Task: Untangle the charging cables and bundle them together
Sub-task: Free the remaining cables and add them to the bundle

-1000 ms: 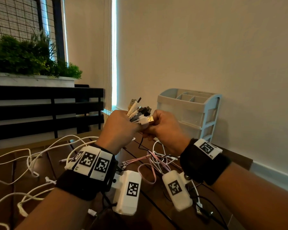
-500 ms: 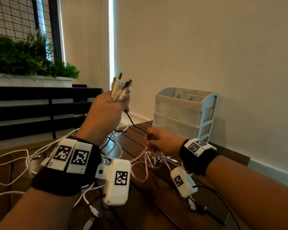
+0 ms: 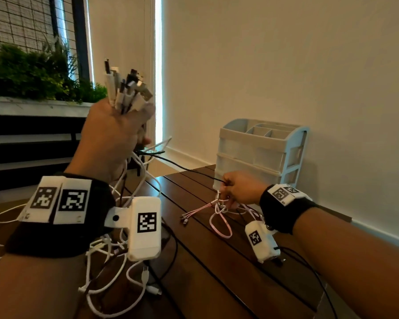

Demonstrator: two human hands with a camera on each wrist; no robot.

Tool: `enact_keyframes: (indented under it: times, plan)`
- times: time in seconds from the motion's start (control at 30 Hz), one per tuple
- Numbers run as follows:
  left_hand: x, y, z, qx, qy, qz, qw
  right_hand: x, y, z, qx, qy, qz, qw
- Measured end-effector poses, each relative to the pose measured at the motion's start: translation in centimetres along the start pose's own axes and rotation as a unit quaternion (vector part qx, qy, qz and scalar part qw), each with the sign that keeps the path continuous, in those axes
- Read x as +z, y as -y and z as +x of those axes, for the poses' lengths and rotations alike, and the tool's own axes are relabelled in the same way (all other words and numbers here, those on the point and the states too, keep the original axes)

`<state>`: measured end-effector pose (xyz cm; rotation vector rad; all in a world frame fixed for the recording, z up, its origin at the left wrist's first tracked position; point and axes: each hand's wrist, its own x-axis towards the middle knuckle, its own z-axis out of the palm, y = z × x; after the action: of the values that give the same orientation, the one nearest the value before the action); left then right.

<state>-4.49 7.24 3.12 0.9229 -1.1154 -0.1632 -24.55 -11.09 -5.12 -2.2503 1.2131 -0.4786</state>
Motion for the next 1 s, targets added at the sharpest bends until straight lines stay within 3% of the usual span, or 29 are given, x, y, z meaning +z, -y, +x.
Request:
enact_keyframes:
  times: [0.1, 0.17, 0.23, 0.3, 0.4, 0.53, 0.77, 1.0]
  plan:
    - [-1.3, -0.1, 0.5, -0.046, 0.016, -0.059, 0.997, -0.4, -0.7, -0.2, 0.02, 0.005, 0.041, 0.999]
    - [-2.3, -0.2, 0.6, -0.005, 0.012, 0.086, 0.996, -0.9, -0.9, -0.6, 0.026, 0.004, 0.068, 0.997]
    - [-2.9, 0.0, 0.6, 0.042, -0.011, 0.258, 0.965, -1.4, -0.8, -0.9, 0.02, -0.024, 0.068, 0.997]
    - [-2.7, 0.5, 0.5, 0.014, -0.011, 0.324, 0.946, -1.7, -0.1, -1.2, -0.005, -0.055, 0.055, 0.997]
    - [-1.1, 1.8, 0.2, -0.034, 0.028, 0.328, 0.944, -1.6, 1.7, -1.7, -0.051, -0.053, 0.002, 0.997]
    - [1.7, 2.9, -1.0, -0.038, 0.097, 0.33, 0.938, -1.0, 4.2, -2.2, -0.099, -0.056, -0.026, 0.993]
    - [4.3, 5.5, -2.5, -0.053, 0.17, 0.437, 0.882, -0.4, 6.1, -2.7, -0.159, -0.047, 0.074, 0.983]
    - [4.5, 6.3, -2.8, -0.068, 0.222, 0.395, 0.889, -0.5, 5.5, -2.6, -0.145, -0.048, 0.094, 0.984]
